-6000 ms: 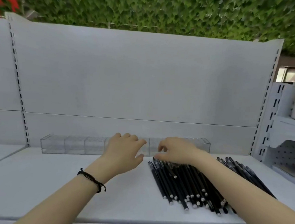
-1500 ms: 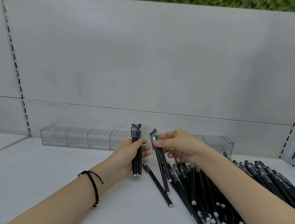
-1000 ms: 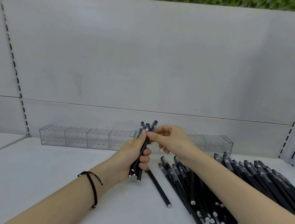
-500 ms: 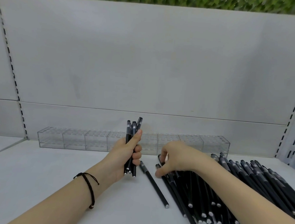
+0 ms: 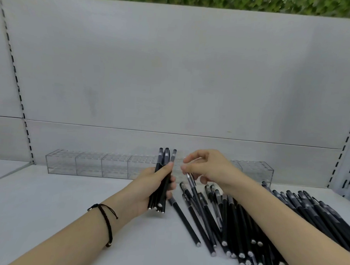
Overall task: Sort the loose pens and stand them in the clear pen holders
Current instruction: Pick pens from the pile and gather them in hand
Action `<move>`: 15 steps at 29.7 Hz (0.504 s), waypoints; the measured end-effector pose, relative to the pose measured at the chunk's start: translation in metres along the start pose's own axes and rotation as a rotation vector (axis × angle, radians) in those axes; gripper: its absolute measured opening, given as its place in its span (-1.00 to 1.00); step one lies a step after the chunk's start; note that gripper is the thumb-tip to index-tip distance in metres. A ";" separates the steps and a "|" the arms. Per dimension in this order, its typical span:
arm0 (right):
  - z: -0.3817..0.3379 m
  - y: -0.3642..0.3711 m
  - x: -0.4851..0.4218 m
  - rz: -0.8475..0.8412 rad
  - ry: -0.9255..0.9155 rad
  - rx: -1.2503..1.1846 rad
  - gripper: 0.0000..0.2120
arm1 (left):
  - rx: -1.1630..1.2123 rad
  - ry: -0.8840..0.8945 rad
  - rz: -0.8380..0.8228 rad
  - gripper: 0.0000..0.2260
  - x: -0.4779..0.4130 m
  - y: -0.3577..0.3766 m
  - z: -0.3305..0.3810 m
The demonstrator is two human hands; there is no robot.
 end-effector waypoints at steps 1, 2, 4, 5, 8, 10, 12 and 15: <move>-0.001 -0.003 -0.001 0.021 -0.010 -0.086 -0.88 | 0.016 -0.015 -0.021 -0.80 0.001 0.004 -0.002; 0.000 -0.006 -0.001 0.046 -0.016 -0.156 -0.88 | 0.035 -0.030 -0.051 -0.81 0.002 0.009 -0.005; 0.003 -0.010 -0.003 0.098 -0.027 -0.237 -0.89 | 0.037 -0.061 -0.140 -0.76 0.005 0.022 -0.007; 0.004 -0.011 -0.003 0.116 -0.034 -0.256 -0.89 | 0.035 -0.077 -0.182 -0.72 0.006 0.027 -0.008; 0.003 -0.008 -0.005 0.115 -0.061 -0.257 -0.89 | 0.051 -0.119 -0.230 -0.68 0.009 0.033 -0.012; -0.001 -0.009 -0.004 0.102 -0.059 -0.154 -0.87 | 0.063 -0.119 -0.208 -0.73 0.009 0.031 -0.011; -0.005 -0.016 -0.001 0.082 -0.029 0.161 -0.80 | 0.119 -0.094 -0.150 -0.77 0.004 0.022 -0.008; 0.008 -0.016 0.005 -0.081 0.103 0.669 -0.72 | 0.167 -0.050 -0.089 -0.78 -0.001 0.012 -0.004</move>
Point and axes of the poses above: each hand's wrist, its own x-axis away from the middle knuckle, its own y-axis out of the palm, z = x × y, the point moved 10 cm from there along -x, towards the middle knuckle, and after that the axes turned 5 degrees about -z, right-handed, at the moved point
